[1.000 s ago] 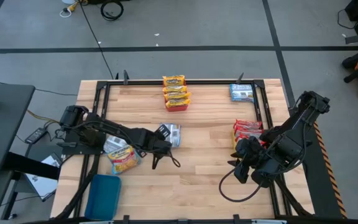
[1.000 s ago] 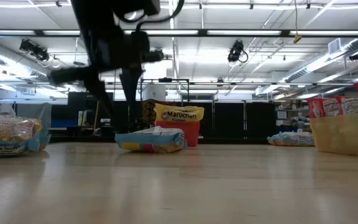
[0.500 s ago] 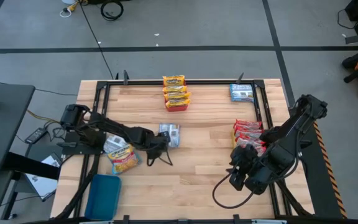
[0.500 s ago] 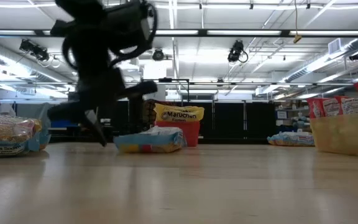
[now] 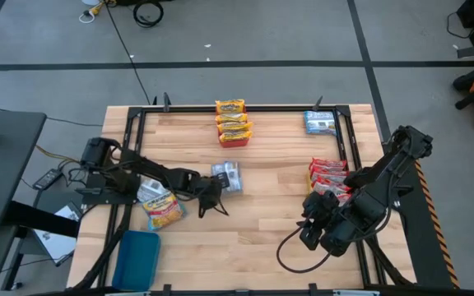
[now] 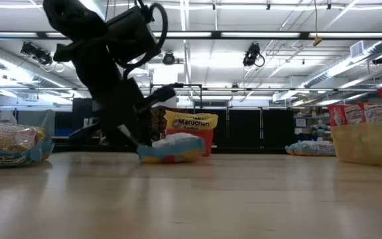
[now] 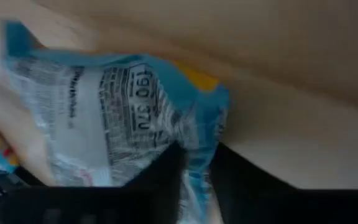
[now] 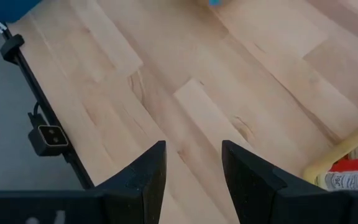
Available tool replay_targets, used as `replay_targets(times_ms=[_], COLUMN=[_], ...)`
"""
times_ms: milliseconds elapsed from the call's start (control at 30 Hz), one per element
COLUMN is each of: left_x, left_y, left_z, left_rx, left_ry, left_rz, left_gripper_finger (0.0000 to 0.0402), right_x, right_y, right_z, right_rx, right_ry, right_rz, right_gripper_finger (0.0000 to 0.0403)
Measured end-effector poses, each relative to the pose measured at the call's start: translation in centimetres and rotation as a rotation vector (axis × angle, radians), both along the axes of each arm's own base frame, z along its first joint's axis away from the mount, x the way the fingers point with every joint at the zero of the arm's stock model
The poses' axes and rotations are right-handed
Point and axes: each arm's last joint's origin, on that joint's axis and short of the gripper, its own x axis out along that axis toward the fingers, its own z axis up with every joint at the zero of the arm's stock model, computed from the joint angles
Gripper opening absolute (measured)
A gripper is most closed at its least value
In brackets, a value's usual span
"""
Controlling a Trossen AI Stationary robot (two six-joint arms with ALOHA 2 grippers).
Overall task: Sort Maruchan noodles
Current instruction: Put the blue noodle pack into the blue bin
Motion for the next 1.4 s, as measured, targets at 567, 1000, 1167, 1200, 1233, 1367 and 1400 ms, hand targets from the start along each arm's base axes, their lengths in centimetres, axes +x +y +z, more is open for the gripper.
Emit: replay_targets(times_ms=[567, 1000, 1167, 1200, 1233, 1367, 1400], left_x=[0.1, -4.5, -6.7, -7.2, -7.8, -10.5, -11.2], left_y=[-4.6, -7.5, -11.4, -12.1, -12.8, -15.4, -16.1], left_z=[13.6, 23.0, 21.6, 21.0, 20.5, 19.3, 19.0], left_rx=[-0.381, -0.919, -0.861, -0.833, -0.802, -0.691, -0.667], left_ry=[-0.083, 0.44, 0.65, 0.679, 0.713, 0.822, 0.836], left_rz=[0.613, 1.433, 1.444, 1.461, 1.481, 1.504, 1.493], left_gripper_finger=[0.0012, 0.0013, 0.0012, 0.0012, 0.0012, 0.0012, 0.0012], right_x=[1.1, 4.4, 5.2, 5.2, 5.2, 5.2, 5.2], right_y=[-1.4, -4.6, -4.9, -4.9, -4.9, -4.8, -4.8], right_z=[0.1, 0.4, 0.6, 0.7, 0.7, 0.7, 0.7], right_rx=[-0.153, -0.338, -0.346, -0.349, -0.354, -0.379, -0.385], right_ry=[0.0, -0.003, -0.021, -0.023, -0.022, -0.017, -0.015], right_rz=[0.097, 0.26, 0.345, 0.361, 0.374, 0.412, 0.42], right_gripper_finger=[0.0161, 0.0161, 0.0161, 0.0161, 0.0161, 0.0161, 0.0161])
